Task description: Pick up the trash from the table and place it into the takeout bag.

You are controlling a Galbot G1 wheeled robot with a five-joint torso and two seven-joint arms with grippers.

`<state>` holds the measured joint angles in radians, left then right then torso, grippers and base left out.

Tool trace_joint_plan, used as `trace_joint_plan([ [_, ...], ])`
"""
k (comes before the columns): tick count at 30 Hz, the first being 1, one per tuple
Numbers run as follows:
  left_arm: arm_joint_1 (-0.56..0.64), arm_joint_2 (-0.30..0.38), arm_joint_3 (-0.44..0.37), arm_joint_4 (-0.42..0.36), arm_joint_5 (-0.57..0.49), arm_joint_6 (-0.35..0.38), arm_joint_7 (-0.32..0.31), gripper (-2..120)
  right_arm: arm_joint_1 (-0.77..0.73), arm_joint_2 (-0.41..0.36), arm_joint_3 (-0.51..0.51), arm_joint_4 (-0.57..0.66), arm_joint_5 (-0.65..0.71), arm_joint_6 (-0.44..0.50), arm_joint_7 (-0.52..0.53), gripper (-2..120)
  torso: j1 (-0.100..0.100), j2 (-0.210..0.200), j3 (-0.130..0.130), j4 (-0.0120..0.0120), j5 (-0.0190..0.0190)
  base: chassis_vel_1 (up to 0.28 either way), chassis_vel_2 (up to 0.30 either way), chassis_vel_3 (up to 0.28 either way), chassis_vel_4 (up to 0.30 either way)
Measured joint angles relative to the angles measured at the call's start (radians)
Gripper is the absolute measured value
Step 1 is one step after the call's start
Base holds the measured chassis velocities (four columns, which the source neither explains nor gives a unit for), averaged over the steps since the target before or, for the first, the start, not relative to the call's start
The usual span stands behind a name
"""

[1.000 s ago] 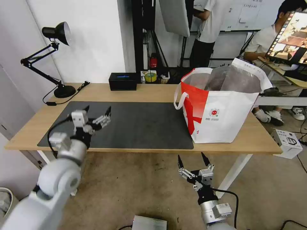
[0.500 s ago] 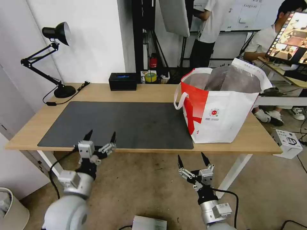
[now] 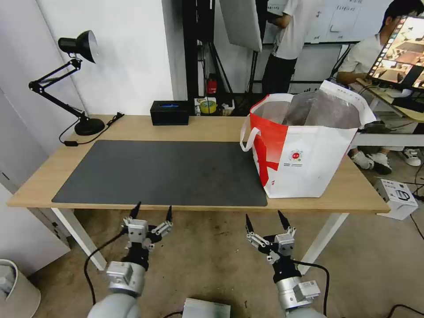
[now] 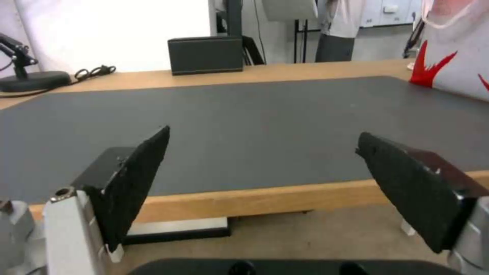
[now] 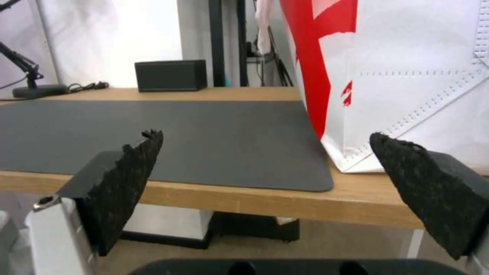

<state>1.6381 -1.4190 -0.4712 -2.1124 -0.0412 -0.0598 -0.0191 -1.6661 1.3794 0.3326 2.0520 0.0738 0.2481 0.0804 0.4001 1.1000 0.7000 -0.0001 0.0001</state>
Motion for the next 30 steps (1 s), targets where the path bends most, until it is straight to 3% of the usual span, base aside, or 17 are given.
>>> trace_joint_plan([
  [11,0.051,-0.018,-0.044,-0.014,0.016,-0.031,0.016,100,0.0,0.0,0.0,0.0,0.0,0.0,0.0,100,0.0,0.0,0.0,0.0001,0.0,0.0,0.0,0.0,0.0],
  [30,0.071,-0.034,-0.045,-0.021,0.012,-0.045,0.028,100,0.0,0.0,0.0,0.0,0.0,0.0,0.0,100,0.0,0.0,0.0,0.0001,-0.0001,0.0,0.0,0.0,0.0],
])
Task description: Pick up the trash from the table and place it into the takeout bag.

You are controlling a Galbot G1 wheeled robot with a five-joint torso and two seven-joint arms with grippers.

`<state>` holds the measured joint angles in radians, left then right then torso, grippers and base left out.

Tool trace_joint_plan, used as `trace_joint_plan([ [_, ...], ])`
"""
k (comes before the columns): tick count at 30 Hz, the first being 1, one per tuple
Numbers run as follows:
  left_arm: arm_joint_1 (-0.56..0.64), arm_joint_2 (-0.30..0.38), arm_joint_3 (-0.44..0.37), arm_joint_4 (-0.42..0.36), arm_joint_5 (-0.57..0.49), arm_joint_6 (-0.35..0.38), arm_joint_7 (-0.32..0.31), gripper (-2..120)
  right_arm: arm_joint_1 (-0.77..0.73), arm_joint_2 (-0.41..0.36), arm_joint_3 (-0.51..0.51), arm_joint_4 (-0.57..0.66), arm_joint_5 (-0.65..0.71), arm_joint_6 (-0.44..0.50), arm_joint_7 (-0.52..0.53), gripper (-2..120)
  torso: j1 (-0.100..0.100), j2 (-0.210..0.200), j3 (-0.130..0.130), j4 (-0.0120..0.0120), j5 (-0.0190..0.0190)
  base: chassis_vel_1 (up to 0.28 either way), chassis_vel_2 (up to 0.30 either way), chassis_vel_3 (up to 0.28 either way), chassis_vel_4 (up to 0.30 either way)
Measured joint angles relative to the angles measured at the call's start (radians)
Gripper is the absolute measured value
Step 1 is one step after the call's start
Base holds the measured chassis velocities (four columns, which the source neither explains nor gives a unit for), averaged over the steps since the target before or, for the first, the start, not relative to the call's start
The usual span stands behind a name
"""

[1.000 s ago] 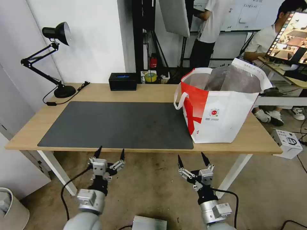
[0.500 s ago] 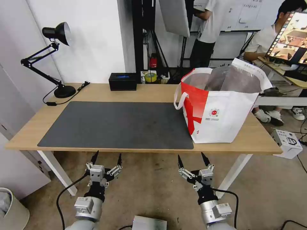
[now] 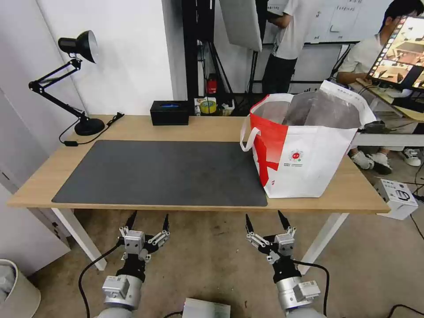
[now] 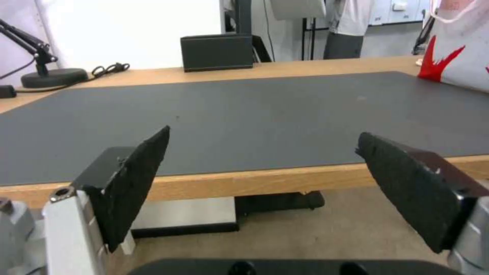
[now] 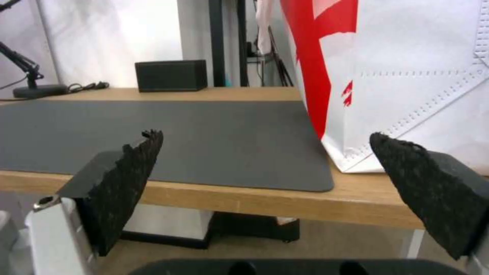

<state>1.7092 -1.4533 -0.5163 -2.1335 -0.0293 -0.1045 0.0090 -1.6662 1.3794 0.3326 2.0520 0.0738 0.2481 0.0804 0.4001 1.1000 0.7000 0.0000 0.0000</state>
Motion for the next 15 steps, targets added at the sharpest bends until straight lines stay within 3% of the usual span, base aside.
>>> trace_joint_plan([
  [15,-0.001,0.0,0.001,0.001,-0.001,0.0,-0.002,100,0.0,0.0,0.0,0.0,0.0,0.0,0.0,100,0.0,0.0,0.0,0.0,0.0,0.0,0.0,0.0,0.0],
])
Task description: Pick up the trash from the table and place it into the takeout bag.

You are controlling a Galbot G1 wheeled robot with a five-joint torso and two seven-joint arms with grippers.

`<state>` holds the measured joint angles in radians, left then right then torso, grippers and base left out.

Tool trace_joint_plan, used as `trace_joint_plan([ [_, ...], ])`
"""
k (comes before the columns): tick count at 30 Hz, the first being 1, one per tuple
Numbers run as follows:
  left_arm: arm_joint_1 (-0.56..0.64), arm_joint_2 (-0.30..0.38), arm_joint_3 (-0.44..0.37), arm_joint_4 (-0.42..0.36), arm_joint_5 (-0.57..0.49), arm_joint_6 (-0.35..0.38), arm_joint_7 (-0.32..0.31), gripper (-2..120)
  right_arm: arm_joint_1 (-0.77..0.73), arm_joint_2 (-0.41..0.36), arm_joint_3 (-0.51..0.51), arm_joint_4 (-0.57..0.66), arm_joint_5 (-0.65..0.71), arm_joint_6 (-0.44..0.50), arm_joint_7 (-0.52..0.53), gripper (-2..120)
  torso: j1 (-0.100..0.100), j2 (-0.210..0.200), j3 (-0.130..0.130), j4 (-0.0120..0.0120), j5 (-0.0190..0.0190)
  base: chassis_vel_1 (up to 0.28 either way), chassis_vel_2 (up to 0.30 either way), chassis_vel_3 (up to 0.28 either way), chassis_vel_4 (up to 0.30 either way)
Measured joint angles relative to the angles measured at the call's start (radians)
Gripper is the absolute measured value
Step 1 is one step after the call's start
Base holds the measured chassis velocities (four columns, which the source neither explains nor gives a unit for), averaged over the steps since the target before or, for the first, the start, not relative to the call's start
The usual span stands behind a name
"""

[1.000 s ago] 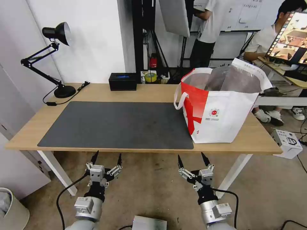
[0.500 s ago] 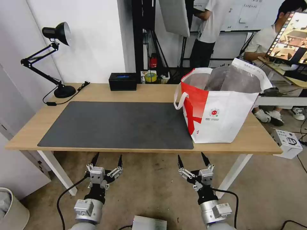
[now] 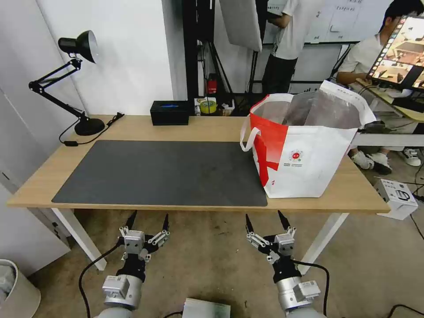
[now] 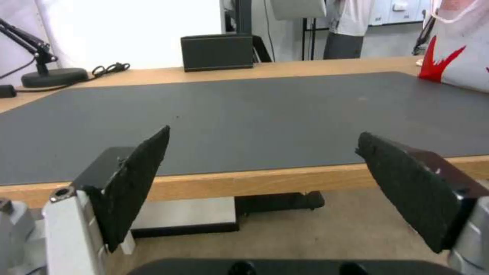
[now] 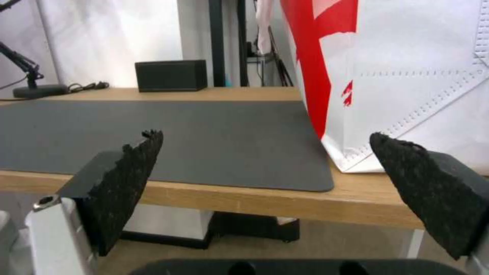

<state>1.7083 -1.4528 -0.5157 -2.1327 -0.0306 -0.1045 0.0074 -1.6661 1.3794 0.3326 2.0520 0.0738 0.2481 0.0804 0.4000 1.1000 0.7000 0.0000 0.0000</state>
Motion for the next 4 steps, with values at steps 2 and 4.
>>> trace_joint_plan([
  [2,0.0,0.0,0.0,0.0,0.0,0.0,0.0,100,0.0,0.0,0.0,0.0,0.0,0.0,0.0,100,0.0,0.0,0.0,0.0,0.0,0.0,0.0,0.0,0.0],
  [4,0.0,0.0,0.0,0.0,0.0,0.0,0.0,100,0.0,0.0,0.0,0.0,0.0,0.0,0.0,100,0.0,0.0,0.0,0.0,0.0,0.0,0.0,0.0,0.0],
])
